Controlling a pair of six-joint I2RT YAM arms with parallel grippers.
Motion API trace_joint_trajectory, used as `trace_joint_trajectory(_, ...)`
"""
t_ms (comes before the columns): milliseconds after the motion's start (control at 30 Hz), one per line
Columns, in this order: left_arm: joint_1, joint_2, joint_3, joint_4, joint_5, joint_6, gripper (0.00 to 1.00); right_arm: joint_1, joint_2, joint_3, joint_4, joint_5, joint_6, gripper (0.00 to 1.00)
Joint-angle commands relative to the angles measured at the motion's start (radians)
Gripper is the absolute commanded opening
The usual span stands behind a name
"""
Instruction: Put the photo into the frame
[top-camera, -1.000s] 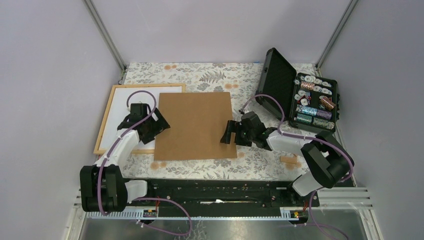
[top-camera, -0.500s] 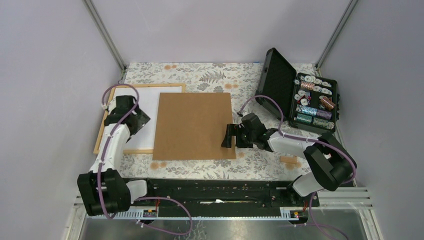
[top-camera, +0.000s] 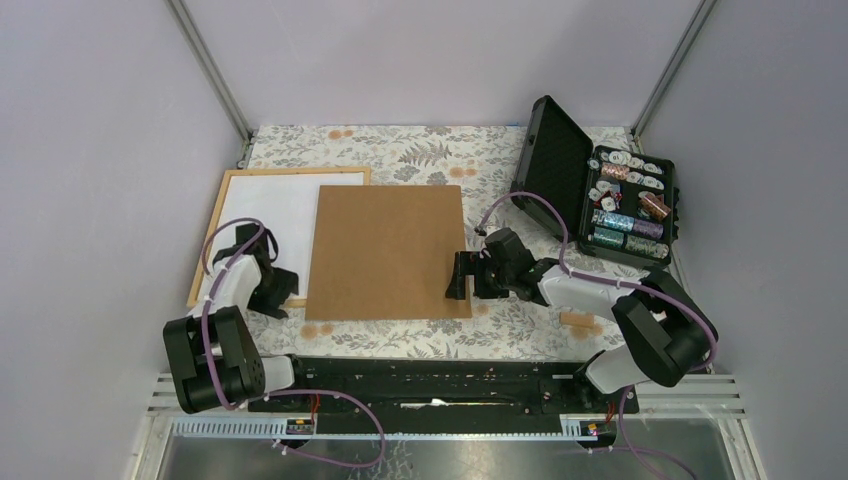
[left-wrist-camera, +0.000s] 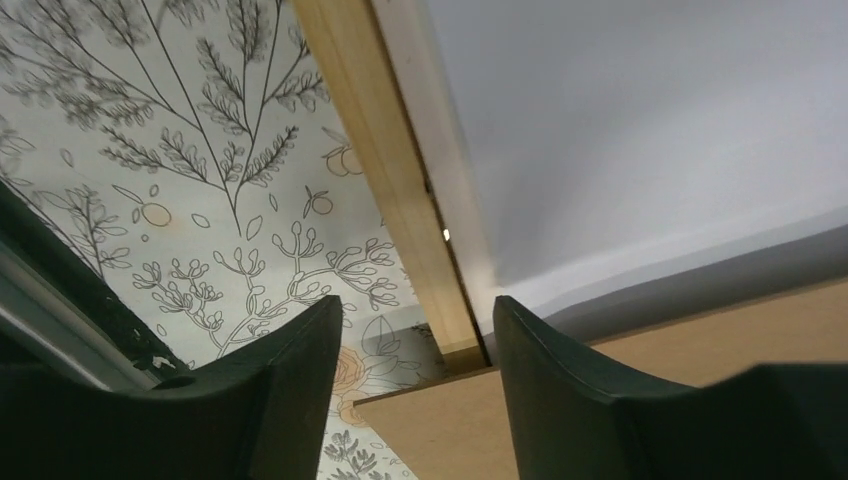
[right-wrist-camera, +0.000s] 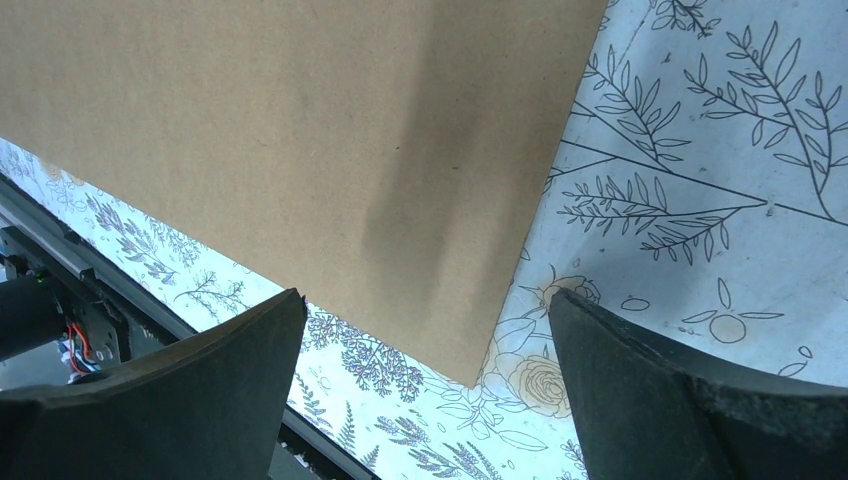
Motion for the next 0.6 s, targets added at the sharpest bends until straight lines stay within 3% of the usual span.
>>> trace_joint_trajectory(0, 0.006, 0.015, -0.044, 0.076, 0.076, -0.065, 0.56, 0.01, -0.033, -0.011, -0.011, -0.003, -0.018, 1.0)
trace_joint_trajectory(200, 0.006, 0.013, -0.078, 0.108, 0.081, -0.093, 0.44, 0.011, -0.03, -0.011, -0.01, -0.005, -0.019, 1.0)
trace_joint_trajectory(500, 0.004, 0.034, -0.113, 0.134, 0.137, -0.073, 0.0, -0.005, -0.061, -0.02, -0.011, 0.053, 0.004, 1.0)
trace_joint_trajectory(567, -0.016, 0.024, -0.123, 0.133, 0.16, -0.063, 0.0, -0.042, -0.081, -0.031, -0.007, 0.044, 0.027, 1.0)
